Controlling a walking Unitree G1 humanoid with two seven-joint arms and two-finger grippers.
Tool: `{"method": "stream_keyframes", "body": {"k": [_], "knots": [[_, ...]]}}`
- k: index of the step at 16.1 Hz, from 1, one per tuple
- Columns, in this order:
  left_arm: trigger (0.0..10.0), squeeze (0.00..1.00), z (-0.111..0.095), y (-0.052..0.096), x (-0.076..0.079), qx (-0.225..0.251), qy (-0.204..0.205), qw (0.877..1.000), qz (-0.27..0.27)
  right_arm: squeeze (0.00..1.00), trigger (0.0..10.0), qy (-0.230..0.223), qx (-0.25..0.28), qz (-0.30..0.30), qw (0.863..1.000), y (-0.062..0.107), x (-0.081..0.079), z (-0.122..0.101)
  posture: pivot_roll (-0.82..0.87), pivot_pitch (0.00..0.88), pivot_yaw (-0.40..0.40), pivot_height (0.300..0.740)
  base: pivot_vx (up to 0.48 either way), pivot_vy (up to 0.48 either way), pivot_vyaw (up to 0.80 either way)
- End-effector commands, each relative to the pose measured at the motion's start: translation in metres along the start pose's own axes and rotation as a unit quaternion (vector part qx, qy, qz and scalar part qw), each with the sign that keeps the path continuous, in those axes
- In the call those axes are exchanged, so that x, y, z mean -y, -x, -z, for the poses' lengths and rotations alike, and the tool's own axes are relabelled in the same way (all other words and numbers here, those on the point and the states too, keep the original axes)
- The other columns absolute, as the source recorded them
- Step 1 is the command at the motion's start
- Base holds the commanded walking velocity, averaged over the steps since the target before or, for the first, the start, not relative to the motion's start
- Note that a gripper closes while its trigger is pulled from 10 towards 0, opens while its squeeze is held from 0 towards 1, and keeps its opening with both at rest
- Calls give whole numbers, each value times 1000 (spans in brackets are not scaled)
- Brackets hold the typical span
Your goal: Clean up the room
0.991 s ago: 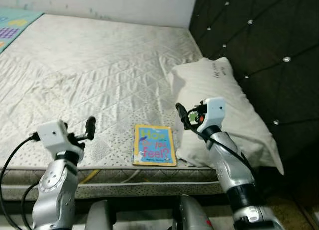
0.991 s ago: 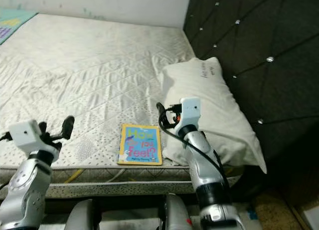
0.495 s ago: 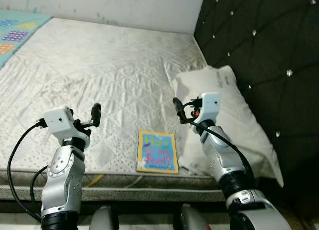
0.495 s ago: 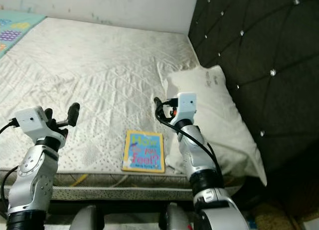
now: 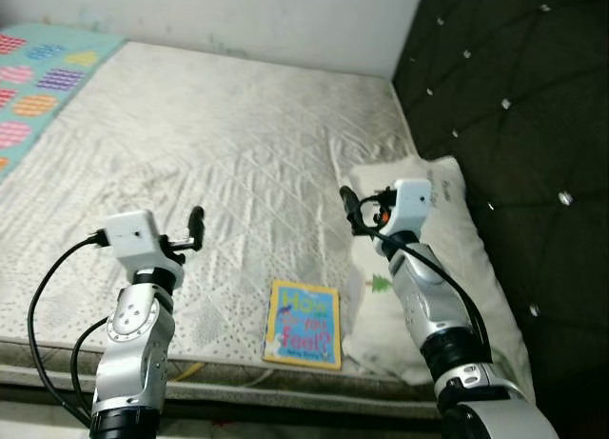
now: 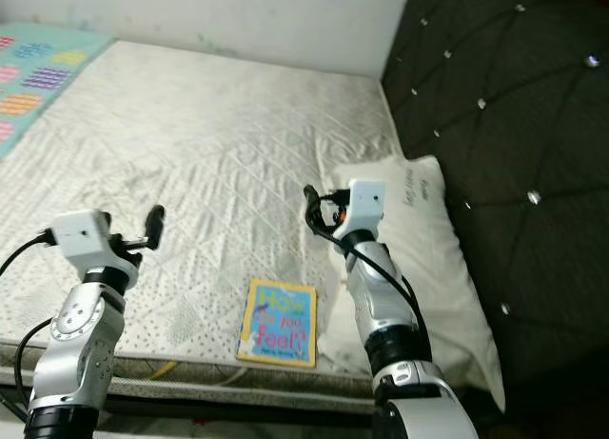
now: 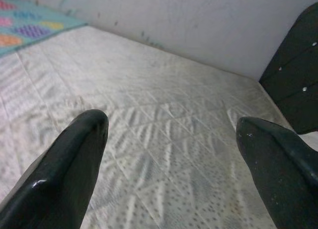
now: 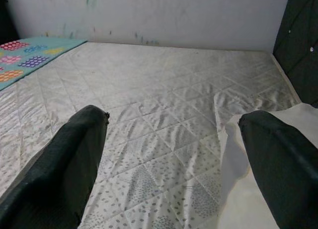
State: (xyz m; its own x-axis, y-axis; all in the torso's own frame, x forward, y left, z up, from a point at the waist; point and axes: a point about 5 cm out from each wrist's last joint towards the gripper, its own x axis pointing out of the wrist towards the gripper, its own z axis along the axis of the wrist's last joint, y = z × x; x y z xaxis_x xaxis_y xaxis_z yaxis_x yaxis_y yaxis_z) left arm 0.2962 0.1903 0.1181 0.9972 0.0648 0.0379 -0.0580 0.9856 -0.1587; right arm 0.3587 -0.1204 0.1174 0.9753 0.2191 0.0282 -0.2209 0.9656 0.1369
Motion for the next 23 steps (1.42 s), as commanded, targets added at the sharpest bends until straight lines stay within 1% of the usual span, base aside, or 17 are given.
{"method": "stream_keyframes", "body": {"k": [1, 2, 3, 4, 6, 7, 8, 9, 11, 13, 14, 15, 18, 19, 20, 21, 23], "knots": [[10000, 0, 6, 2, -2, -11, -14, 1000, 2, 0, 10000, 7, -13, 19, 1000, 7, 10, 9, 50, 0, -99, 740, 0, 0, 0], [10000, 0, 10, 4, -5, -15, -26, 1000, 4, 0, 10000, 11, -16, 22, 1000, 11, 10, 14, 42, 0, -99, 740, 0, 0, 0], [10000, 0, 12, 2, -5, -20, -33, 999, 9, 0, 10000, 15, -14, 22, 1000, 13, 9, 15, 37, 0, -101, 740, 0, 0, 0], [10000, 0, 12, 0, -3, -19, -38, 999, 15, 0, 10000, 24, -10, 18, 1000, 13, 8, 13, 29, 0, -107, 740, 0, 0, 0], [10000, 0, 8, -4, 8, -10, -41, 999, 30, 0, 10000, 61, -5, 13, 998, 13, 11, 10, 29, 0, -113, 740, 0, 0, 0], [10000, 0, 5, -3, 11, -6, -40, 999, 34, 0, 10000, 63, -5, 27, 998, 12, 17, 9, 34, 0, -94, 740, 0, 0, 0], [10000, 0, 6, -1, 12, -7, -36, 999, 31, 0, 10000, 61, -7, 30, 998, 13, 19, 11, 36, 0, -70, 740, 0, 0, 0], [10000, 0, 7, 1, 12, -8, -35, 999, 29, 0, 10000, 61, -8, 30, 998, 14, 18, 12, 40, 0, -61, 740, 0, 0, 0], [10000, 0, 14, 11, 16, -17, -27, 999, 23, 0, 10000, 58, -14, 30, 998, 18, 12, 20, 46, 0, -69, 740, 0, 0, 0], [10000, 0, 21, 14, 18, -21, -34, 999, 20, 0, 10000, 57, -18, 15, 998, 21, 4, 27, 46, 0, -83, 740, 0, 0, 0], [10000, 0, 24, 16, 15, -22, -38, 999, 13, 0, 10000, 51, -24, 14, 998, 23, 3, 30, 47, 0, -88, 740, 0, 0, 0], [10000, 0, 26, 21, 12, -20, -43, 999, 2, 0, 10000, 50, -19, 19, 998, 25, 7, 28, 44, 0, -96, 740, 0, 0, 0], [10000, 0, 30, 35, -10, -18, -56, 998, -14, 0, 10000, 72, -22, 32, 997, 33, 17, 30, 32, 0, -95, 740, 0, 0, 0], [10000, 0, 31, 37, -14, -17, -61, 998, -14, 0, 10000, 74, -25, 37, 996, 35, 19, 31, 28, 0, -97, 740, 0, 0, 0], [10000, 0, 37, 47, -29, -23, -72, 997, -16, 0, 10000, 74, -29, 51, 996, 43, 23, 34, 12, 0, -106, 740, 0, 0, 0], [10000, 0, 39, 51, -32, -26, -72, 997, -19, 0, 10000, 79, -30, 58, 995, 46, 25, 34, 13, 0, -111, 740, 0, 0, 0], [10000, 0, 37, 60, -29, -15, -71, 997, -18, 0, 10000, 93, -44, 66, 993, 56, 35, 34, 31, 0, -124, 740, 0, 0, 0]]}}
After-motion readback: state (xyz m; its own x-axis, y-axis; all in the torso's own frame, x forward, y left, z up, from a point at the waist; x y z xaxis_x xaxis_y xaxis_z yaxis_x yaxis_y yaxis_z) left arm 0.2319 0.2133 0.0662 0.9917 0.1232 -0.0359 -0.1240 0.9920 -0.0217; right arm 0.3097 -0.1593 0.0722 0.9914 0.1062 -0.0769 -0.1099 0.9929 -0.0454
